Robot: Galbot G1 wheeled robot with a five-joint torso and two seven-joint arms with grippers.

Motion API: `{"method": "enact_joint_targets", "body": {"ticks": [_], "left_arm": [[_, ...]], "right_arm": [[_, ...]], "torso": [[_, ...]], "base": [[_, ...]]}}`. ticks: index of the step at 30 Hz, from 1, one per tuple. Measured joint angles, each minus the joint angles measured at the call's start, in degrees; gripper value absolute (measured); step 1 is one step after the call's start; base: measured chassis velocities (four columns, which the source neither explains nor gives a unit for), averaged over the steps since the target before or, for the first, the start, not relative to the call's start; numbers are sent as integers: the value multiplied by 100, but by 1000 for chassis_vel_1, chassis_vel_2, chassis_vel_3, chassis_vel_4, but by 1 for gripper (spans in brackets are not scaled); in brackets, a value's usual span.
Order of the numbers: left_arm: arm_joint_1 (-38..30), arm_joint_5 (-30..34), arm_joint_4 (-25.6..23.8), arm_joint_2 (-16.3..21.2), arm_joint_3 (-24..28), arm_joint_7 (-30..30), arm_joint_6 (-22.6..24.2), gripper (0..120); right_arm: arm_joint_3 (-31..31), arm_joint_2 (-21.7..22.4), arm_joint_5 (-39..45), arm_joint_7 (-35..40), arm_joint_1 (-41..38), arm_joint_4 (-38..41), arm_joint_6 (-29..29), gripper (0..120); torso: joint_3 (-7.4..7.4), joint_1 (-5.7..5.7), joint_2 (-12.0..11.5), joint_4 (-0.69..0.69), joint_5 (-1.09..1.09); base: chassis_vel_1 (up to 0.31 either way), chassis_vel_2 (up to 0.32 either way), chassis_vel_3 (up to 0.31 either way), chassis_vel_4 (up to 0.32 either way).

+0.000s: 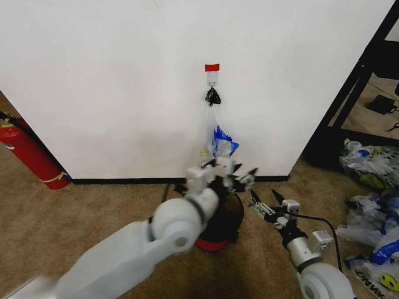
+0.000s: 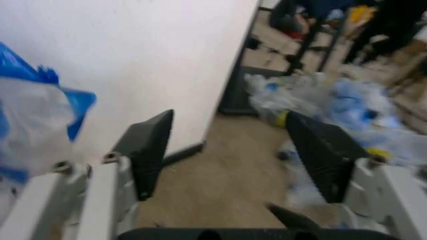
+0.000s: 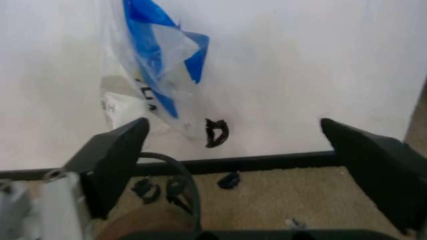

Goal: Pick up the garbage bag from the wall and place it over the trash bin.

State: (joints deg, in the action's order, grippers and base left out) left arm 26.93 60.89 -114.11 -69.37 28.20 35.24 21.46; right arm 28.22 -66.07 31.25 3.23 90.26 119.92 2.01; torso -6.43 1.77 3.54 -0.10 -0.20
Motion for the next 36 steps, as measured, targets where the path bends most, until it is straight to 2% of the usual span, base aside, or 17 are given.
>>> {"method": "enact_joint_targets", "body": {"ticks": [1, 6, 10, 11, 16, 20, 27, 36], "left_arm": [[-97, -228, 294, -211, 63, 111, -30, 79], [-208, -980, 1252, -696, 109, 746, 65, 95], [-207, -1052, 1460, -792, 108, 847, 74, 97], [-164, -1241, 1851, -1013, 80, 880, 4, 96], [-167, -1643, 2532, -1493, 35, 767, -203, 95], [-214, -1798, 2732, -1627, 34, 710, -288, 95], [-278, -2041, 3394, -1880, -5, 522, -536, 94], [-442, -2414, 4012, -1802, -150, 340, -673, 94]], "right_arm": [[53, -13, 0, -17, 42, 0, -26, 100], [201, -16, 32, -68, 146, 4, -103, 100], [230, -3, 59, -76, 151, 4, -114, 100], [270, 35, 135, -80, 154, 10, -122, 100], [284, 71, 224, -81, 143, 51, -124, 100], [280, 67, 233, -81, 136, 71, -122, 100], [293, 81, 309, -81, 125, 138, -108, 100], [219, 199, 416, -82, 50, 163, -87, 100]], "torso": [[0, 0, 0, 0, 0], [0, 0, 0, 3, -1], [0, 0, 0, 4, -1], [0, 0, 0, 3, -1], [0, 0, 0, 1, -2], [0, 0, 0, 1, -1], [0, 0, 0, 1, -2], [0, 0, 0, 3, -3]], "base": [[0, 0, 0, 0], [0, 0, 0, 0], [0, 0, 0, 0], [0, 0, 0, 0], [0, 0, 0, 0], [0, 0, 0, 0], [0, 0, 0, 0], [0, 0, 0, 0]]}}
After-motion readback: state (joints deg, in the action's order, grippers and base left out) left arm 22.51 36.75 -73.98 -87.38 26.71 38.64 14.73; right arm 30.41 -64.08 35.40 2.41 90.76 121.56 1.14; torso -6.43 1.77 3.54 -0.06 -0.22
